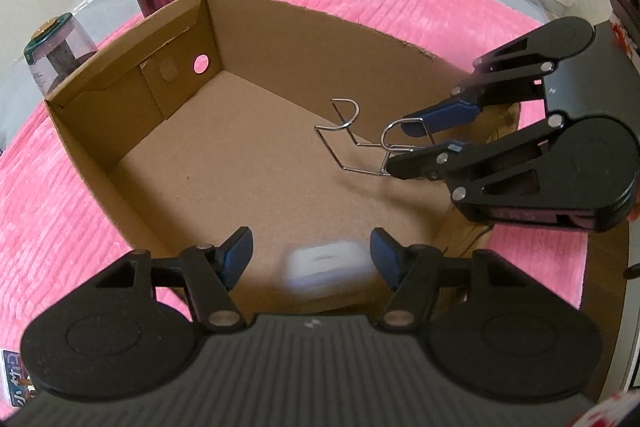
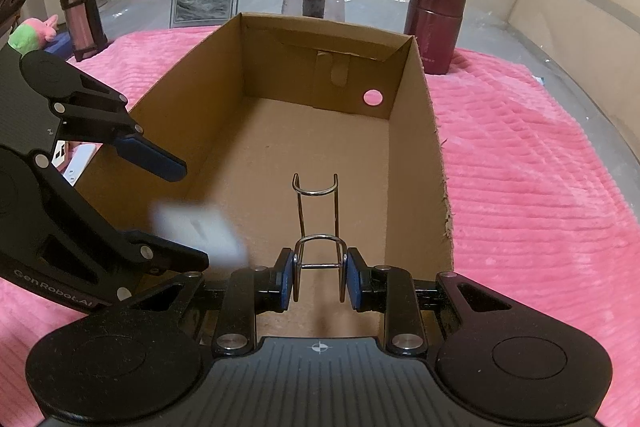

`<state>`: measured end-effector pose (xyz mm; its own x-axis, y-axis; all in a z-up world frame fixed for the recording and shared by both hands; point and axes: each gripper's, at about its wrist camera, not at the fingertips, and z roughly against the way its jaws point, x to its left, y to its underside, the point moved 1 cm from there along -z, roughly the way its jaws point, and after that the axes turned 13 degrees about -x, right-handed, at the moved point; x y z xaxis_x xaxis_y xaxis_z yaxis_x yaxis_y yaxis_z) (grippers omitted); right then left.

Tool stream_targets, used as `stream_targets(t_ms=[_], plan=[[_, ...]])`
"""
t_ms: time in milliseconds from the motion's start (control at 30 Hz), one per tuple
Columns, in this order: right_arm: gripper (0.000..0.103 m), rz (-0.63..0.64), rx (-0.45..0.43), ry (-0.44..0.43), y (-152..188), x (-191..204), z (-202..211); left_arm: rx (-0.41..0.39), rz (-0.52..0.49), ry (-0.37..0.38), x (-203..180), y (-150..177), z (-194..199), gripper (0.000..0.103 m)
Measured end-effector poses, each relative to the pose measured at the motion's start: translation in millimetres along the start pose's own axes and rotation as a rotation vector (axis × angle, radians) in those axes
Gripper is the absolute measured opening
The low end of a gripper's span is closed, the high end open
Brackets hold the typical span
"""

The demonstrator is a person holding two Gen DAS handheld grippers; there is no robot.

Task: Organize rigid objects
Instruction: 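Open the left tool to drop the night light into the box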

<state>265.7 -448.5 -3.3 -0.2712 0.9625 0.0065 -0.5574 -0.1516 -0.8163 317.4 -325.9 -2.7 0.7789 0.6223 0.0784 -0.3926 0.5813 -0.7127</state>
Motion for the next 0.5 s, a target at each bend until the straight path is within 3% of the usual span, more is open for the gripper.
stream_targets(t_ms=[167, 500], plan=[[0.024, -0.003, 0.008, -0.004, -0.2, -0.8, -2.0, -0.039, 0.023, -0.013, 3.5, -1.6, 8.1, 0.060], [0.024, -0.003, 0.071, 0.005, -1.1, 0.2, -9.2, -0.193, 0.094, -0.043, 13.2, -13.1, 56.4, 0.060]])
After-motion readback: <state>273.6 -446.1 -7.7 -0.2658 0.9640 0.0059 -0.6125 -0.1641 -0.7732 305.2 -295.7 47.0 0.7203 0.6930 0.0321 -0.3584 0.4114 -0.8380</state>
